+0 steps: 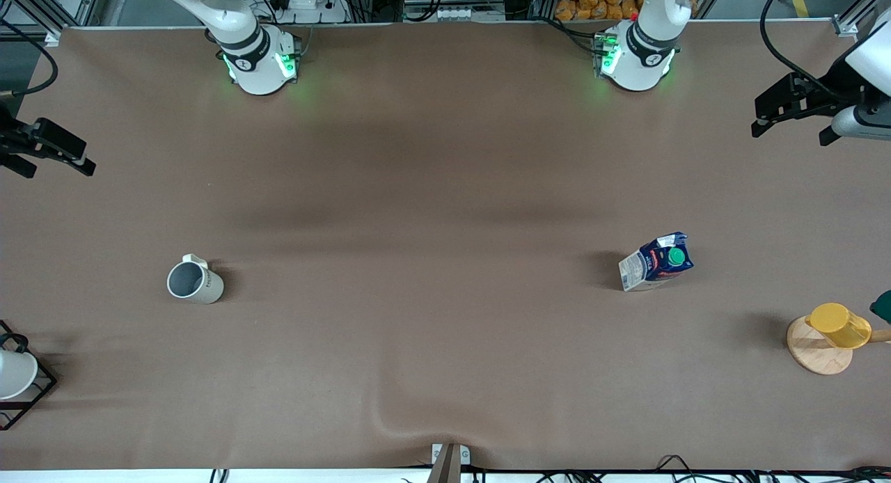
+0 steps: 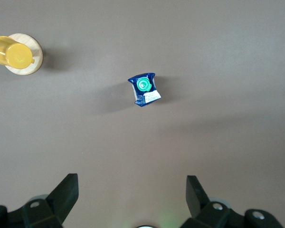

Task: Place milk next to cup
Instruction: 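Reach the left gripper to the milk carton while the right gripper reaches the mug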

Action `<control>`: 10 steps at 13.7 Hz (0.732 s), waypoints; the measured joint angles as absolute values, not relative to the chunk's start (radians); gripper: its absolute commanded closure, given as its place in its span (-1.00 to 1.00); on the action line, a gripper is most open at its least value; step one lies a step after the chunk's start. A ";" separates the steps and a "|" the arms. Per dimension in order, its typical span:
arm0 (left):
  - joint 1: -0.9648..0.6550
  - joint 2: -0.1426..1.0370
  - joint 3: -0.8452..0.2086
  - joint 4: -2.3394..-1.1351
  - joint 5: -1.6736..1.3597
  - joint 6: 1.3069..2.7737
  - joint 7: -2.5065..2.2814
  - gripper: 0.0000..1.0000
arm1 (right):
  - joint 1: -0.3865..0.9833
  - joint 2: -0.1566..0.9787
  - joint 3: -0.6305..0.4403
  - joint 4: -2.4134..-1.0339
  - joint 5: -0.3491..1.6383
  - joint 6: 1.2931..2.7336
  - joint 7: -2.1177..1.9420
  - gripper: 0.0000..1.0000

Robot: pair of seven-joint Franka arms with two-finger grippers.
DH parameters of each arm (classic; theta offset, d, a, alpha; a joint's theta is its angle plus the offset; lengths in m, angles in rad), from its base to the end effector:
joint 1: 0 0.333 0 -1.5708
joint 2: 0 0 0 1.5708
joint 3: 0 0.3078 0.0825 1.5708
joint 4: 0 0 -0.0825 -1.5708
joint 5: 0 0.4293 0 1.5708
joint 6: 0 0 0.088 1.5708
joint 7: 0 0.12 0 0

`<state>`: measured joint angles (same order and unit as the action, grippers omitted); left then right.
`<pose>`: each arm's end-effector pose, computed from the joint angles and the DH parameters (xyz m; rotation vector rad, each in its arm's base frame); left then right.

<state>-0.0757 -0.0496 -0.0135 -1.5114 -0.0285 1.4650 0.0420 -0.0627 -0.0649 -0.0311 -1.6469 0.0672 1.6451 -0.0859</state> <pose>0.5707 -0.0549 0.6536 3.1069 -0.2088 0.0040 0.5860 -0.0480 0.6092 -3.0765 0.0166 -0.1062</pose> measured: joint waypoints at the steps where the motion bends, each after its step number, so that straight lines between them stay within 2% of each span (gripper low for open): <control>1: -0.076 -0.050 -0.014 -1.511 -0.029 1.465 0.042 -1.00 | -0.063 -0.065 -0.031 -1.647 0.067 1.645 -0.086 -1.00; 6: -0.071 -0.023 -0.012 -1.518 -0.029 1.465 0.032 -1.00 | -0.063 -0.063 -0.032 -1.658 0.065 1.643 -0.086 -1.00; 8: -0.065 0.044 -0.012 -1.526 -0.048 1.497 -0.003 -1.00 | -0.071 -0.036 -0.036 -1.681 0.063 1.648 -0.088 -1.00; 10: -0.064 0.138 -0.012 -1.534 -0.084 1.578 -0.057 -1.00 | -0.086 0.038 -0.038 -1.701 0.063 1.692 -0.106 -1.00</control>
<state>-0.0640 0.1376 -0.0116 -1.5343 -0.0836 1.5777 -0.0570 -0.0857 0.0383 -0.0385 -1.7012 0.0628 1.6920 -0.1056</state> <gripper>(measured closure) 0.000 0.000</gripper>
